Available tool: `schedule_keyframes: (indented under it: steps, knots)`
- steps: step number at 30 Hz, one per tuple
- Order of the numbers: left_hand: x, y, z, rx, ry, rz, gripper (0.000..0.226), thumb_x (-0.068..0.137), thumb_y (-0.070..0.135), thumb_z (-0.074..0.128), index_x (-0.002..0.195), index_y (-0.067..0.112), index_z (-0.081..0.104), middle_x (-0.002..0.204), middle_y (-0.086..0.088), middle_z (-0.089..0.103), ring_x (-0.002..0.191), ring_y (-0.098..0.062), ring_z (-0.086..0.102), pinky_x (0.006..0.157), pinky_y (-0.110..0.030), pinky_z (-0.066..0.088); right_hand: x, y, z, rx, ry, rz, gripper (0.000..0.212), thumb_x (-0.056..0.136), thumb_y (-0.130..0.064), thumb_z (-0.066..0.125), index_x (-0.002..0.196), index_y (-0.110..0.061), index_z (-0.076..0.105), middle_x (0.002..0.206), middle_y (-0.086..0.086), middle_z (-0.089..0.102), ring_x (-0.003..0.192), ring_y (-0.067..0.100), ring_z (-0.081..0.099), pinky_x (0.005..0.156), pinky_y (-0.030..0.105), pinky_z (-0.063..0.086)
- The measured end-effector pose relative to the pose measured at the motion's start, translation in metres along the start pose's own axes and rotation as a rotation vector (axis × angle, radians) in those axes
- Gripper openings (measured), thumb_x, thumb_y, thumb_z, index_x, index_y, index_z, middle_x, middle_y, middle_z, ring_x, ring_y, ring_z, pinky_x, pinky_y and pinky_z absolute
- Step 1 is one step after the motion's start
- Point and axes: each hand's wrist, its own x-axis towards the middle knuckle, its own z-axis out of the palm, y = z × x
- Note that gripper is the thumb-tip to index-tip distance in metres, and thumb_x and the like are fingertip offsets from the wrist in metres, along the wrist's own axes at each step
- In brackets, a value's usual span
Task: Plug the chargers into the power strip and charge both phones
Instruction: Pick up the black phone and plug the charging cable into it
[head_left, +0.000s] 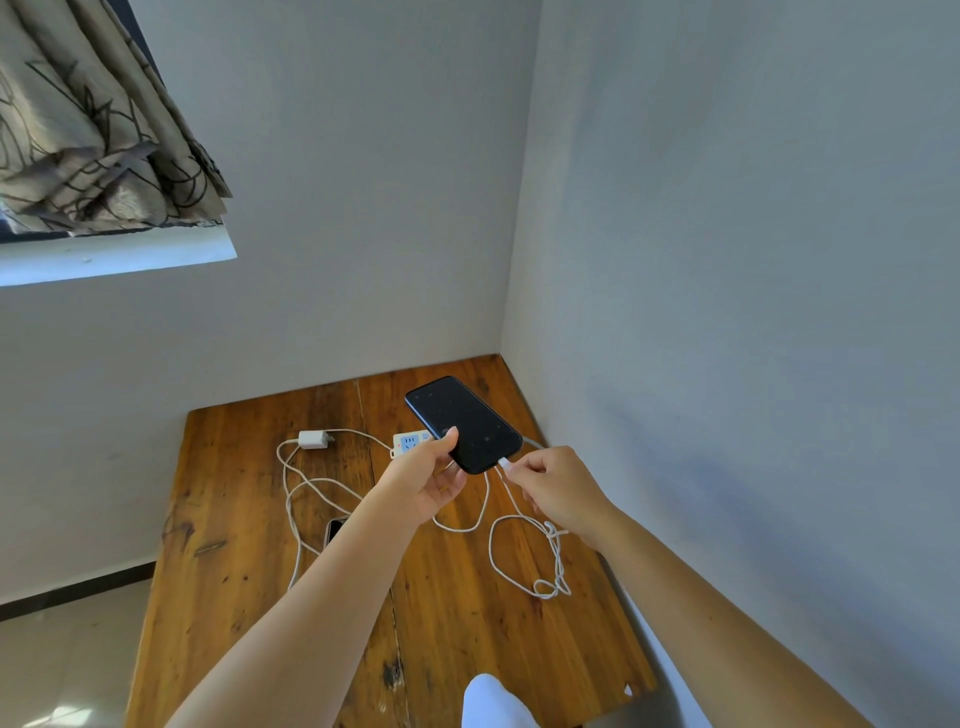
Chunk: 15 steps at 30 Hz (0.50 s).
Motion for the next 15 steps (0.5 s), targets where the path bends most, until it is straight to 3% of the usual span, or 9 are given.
schedule_keyframes:
  steps: [7, 15]
  knots:
    - [-0.0003, 0.0003, -0.0014, -0.092, 0.019, 0.020, 0.054, 0.087, 0.007, 0.066, 0.136, 0.013, 0.044, 0.120, -0.014, 0.065, 0.093, -0.028, 0.068, 0.050, -0.027, 0.057, 0.0024, 0.0001, 0.0004, -0.026, -0.012, -0.033, 0.027, 0.094, -0.027, 0.055, 0.090, -0.006, 0.071, 0.067, 0.000, 0.061, 0.061, 0.010, 0.056, 0.058, 0.017, 0.046]
    - [0.0041, 0.0007, -0.0067, -0.094, -0.047, 0.022, 0.052, 0.089, 0.005, 0.062, 0.137, 0.011, 0.044, 0.122, -0.015, 0.065, 0.098, -0.029, 0.067, 0.072, -0.031, 0.056, 0.0058, 0.0034, 0.0014, -0.049, -0.015, -0.041, 0.022, 0.093, -0.028, 0.056, 0.090, -0.013, 0.072, 0.069, -0.004, 0.063, 0.067, 0.011, 0.060, 0.062, 0.018, 0.047]
